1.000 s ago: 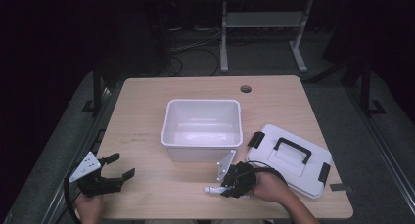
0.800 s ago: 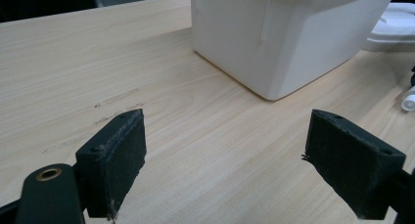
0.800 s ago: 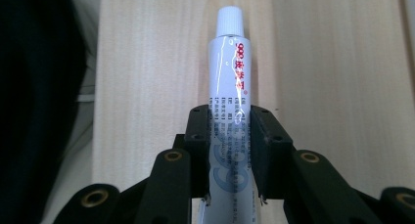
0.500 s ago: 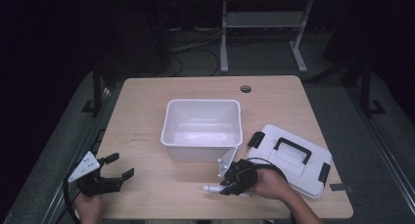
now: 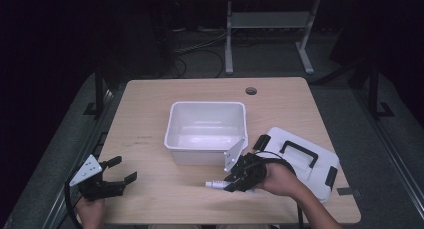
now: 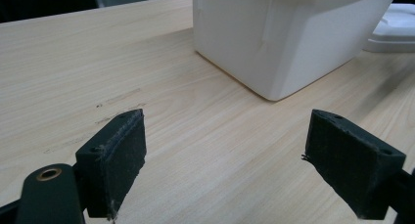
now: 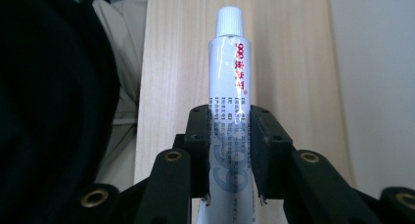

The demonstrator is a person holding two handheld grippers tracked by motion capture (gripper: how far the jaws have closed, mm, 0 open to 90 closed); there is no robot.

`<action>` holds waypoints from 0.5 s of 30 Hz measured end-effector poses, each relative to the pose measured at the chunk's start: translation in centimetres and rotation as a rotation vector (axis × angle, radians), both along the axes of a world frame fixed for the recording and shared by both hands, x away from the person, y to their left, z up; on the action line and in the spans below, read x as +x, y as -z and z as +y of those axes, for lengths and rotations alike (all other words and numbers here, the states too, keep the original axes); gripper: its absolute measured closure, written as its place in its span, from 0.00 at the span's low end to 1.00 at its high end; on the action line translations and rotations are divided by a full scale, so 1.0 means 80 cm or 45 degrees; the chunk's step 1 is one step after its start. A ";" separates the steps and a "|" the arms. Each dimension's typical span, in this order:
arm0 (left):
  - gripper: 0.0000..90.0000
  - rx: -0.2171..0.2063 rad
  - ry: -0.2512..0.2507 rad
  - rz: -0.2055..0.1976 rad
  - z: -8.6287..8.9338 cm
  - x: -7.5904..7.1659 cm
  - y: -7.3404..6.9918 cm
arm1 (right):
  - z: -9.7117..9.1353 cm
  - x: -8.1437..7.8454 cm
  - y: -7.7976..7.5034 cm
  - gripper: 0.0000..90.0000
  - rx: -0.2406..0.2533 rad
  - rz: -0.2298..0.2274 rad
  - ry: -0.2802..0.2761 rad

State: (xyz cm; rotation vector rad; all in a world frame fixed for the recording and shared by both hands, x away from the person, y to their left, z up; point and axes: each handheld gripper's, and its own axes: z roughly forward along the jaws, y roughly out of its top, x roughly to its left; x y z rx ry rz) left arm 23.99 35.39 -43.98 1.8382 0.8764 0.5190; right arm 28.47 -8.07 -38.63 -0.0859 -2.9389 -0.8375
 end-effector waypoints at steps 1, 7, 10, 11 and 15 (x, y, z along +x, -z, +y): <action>0.16 -0.004 -0.001 0.000 0.000 0.000 0.000 | -0.001 0.001 -0.004 0.79 0.002 -0.005 0.001; 0.16 -0.004 -0.001 0.001 -0.001 0.001 0.001 | 0.000 0.005 -0.027 0.79 0.010 -0.025 0.000; 0.16 -0.004 -0.001 0.000 -0.001 0.001 0.001 | 0.000 0.010 -0.036 0.79 0.010 -0.027 -0.003; 0.16 -0.004 -0.001 0.000 -0.001 0.001 0.001 | 0.000 0.011 -0.038 0.79 0.011 -0.027 -0.002; 0.16 -0.003 0.000 0.003 -0.002 0.002 0.001 | 0.002 0.014 -0.047 0.79 0.010 -0.031 -0.005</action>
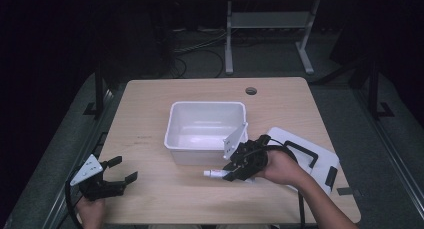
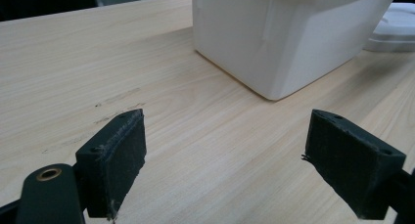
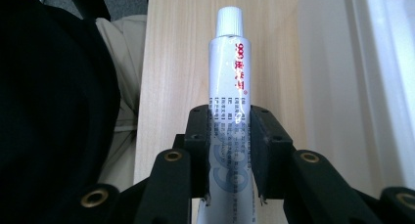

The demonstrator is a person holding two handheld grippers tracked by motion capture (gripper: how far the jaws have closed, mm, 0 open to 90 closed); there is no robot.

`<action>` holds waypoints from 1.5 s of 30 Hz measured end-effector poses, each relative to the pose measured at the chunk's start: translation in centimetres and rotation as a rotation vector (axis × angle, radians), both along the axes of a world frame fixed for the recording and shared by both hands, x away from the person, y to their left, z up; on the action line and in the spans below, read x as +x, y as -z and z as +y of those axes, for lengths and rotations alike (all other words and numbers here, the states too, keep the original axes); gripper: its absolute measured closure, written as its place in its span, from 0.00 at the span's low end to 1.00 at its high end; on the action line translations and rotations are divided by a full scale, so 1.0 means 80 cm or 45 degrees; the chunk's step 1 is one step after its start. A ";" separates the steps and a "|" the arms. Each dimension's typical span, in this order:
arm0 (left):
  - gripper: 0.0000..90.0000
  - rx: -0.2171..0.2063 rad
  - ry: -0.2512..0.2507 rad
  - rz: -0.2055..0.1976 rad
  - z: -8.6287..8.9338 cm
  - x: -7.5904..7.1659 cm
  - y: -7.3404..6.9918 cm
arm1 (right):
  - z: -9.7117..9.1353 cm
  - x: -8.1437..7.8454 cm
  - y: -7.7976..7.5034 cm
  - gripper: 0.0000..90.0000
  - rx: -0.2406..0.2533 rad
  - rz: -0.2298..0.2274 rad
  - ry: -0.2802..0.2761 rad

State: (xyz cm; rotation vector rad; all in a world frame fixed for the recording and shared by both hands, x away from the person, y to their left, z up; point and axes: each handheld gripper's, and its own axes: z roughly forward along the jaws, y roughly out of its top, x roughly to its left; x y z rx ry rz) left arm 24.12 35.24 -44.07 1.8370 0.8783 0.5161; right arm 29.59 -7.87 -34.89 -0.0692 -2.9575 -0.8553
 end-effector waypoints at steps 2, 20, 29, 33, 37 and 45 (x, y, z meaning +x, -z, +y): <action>0.16 -0.003 -0.001 0.000 0.000 0.000 0.000 | 0.002 0.001 -0.003 0.79 -0.009 -0.005 -0.005; 0.16 -0.005 -0.004 -0.001 0.001 0.001 0.001 | 0.014 0.018 -0.037 0.79 -0.010 -0.021 -0.022; 0.16 -0.009 -0.007 0.004 0.001 0.002 0.001 | 0.018 0.030 -0.049 0.79 -0.004 -0.041 -0.016; 0.16 -0.005 -0.003 0.005 -0.001 0.003 0.002 | 0.021 0.035 -0.055 0.79 -0.025 -0.051 -0.021; 0.16 -0.006 0.004 0.006 -0.001 0.004 0.002 | 0.025 0.041 -0.060 0.79 -0.025 -0.054 -0.022; 0.16 0.002 0.006 0.009 -0.002 0.004 0.003 | 0.032 0.053 -0.068 0.79 -0.027 -0.057 -0.025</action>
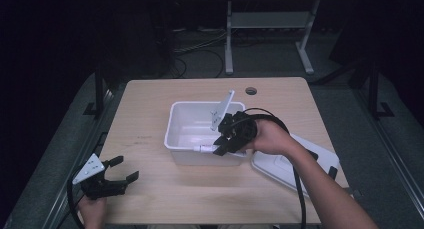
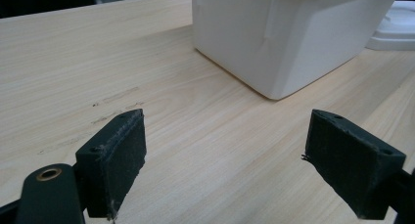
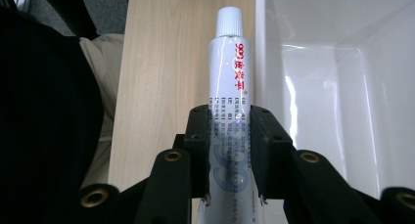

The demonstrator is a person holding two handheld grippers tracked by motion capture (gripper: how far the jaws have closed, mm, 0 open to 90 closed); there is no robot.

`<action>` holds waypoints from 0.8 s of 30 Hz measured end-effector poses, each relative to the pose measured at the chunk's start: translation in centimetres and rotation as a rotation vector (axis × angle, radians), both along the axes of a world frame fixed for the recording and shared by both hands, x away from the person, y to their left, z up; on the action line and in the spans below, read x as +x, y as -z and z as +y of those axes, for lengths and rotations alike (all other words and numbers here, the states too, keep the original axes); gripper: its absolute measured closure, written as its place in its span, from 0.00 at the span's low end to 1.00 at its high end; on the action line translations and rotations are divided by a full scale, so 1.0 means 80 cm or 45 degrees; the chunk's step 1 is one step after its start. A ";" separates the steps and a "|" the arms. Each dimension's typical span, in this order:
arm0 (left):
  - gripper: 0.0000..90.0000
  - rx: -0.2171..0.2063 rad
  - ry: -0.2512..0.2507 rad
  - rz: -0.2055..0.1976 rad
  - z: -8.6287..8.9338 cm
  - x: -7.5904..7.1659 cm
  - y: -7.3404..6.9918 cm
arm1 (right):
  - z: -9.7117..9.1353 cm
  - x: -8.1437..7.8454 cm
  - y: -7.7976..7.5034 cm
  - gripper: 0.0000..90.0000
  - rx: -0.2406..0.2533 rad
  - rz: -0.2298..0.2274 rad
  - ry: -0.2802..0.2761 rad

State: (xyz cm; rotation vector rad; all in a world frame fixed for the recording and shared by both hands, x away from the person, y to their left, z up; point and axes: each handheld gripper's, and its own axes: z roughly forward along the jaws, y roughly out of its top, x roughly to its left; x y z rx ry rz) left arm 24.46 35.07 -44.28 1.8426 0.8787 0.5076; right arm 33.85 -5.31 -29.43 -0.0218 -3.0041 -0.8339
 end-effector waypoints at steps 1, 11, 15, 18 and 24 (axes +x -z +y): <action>0.16 0.000 -0.002 -0.001 0.000 0.000 0.000 | 0.001 0.002 -0.001 0.79 -0.004 0.000 0.002; 0.16 -0.010 -0.003 -0.004 0.001 0.000 0.000 | 0.011 0.019 -0.009 0.79 -0.014 -0.002 0.004; 0.16 -0.005 -0.003 -0.004 0.001 0.000 0.000 | 0.015 0.029 -0.010 0.79 -0.009 0.005 0.017; 0.16 -0.010 -0.005 -0.005 0.002 0.000 -0.001 | 0.018 0.036 -0.010 0.79 -0.009 0.009 0.019; 0.16 -0.004 0.000 -0.005 0.000 0.000 -0.001 | 0.022 0.049 -0.007 0.79 -0.023 0.015 0.035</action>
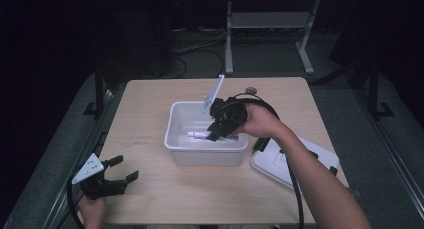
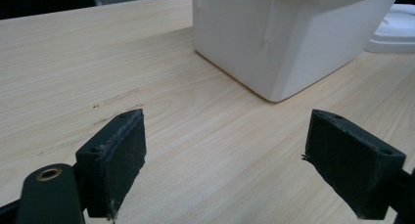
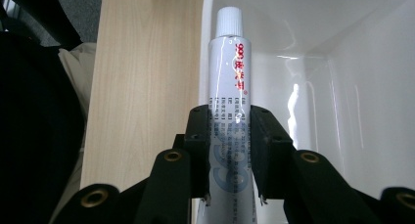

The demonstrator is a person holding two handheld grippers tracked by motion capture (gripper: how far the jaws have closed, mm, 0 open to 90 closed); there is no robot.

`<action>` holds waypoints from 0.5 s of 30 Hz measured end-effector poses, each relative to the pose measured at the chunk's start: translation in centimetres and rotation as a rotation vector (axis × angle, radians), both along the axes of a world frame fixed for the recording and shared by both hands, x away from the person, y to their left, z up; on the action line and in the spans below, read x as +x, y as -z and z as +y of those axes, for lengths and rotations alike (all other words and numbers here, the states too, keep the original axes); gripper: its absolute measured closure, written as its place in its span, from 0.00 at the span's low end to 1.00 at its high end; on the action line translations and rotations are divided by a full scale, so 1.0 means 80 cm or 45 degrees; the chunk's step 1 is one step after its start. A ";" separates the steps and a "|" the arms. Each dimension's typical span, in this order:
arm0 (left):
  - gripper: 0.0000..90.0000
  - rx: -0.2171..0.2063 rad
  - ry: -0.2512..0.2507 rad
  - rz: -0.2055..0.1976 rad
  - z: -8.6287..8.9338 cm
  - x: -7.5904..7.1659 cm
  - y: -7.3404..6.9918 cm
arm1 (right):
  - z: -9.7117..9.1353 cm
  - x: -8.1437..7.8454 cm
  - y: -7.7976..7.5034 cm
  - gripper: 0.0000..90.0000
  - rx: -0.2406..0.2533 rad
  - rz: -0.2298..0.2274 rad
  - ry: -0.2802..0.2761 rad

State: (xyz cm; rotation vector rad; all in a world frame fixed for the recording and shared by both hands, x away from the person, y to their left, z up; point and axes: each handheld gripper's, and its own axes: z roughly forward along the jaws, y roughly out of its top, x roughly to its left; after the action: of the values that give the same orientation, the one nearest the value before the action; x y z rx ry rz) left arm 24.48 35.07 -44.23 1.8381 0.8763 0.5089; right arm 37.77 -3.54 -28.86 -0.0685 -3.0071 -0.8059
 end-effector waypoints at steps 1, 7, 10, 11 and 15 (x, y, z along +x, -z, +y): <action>0.16 0.001 0.000 -0.002 0.000 0.000 0.000 | 0.001 0.003 0.002 0.79 0.002 0.007 0.000; 0.16 0.014 0.011 0.003 -0.002 0.000 0.000 | 0.002 0.016 0.011 0.79 -0.002 0.017 0.024; 0.16 0.024 0.007 0.001 -0.003 0.000 0.000 | 0.004 0.019 0.016 0.79 -0.010 0.026 0.032; 0.16 0.021 0.009 0.003 -0.003 0.000 0.000 | 0.005 0.020 0.018 0.79 -0.015 0.025 0.034; 0.16 0.021 0.006 -0.001 -0.004 0.000 0.000 | 0.007 0.021 0.026 0.79 -0.026 0.039 0.040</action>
State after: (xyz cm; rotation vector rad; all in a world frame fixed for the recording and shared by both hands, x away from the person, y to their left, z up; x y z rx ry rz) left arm 24.45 34.79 -44.22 1.8545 0.8693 0.5147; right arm 39.48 -2.95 -30.97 -0.1281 -2.9928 -0.7694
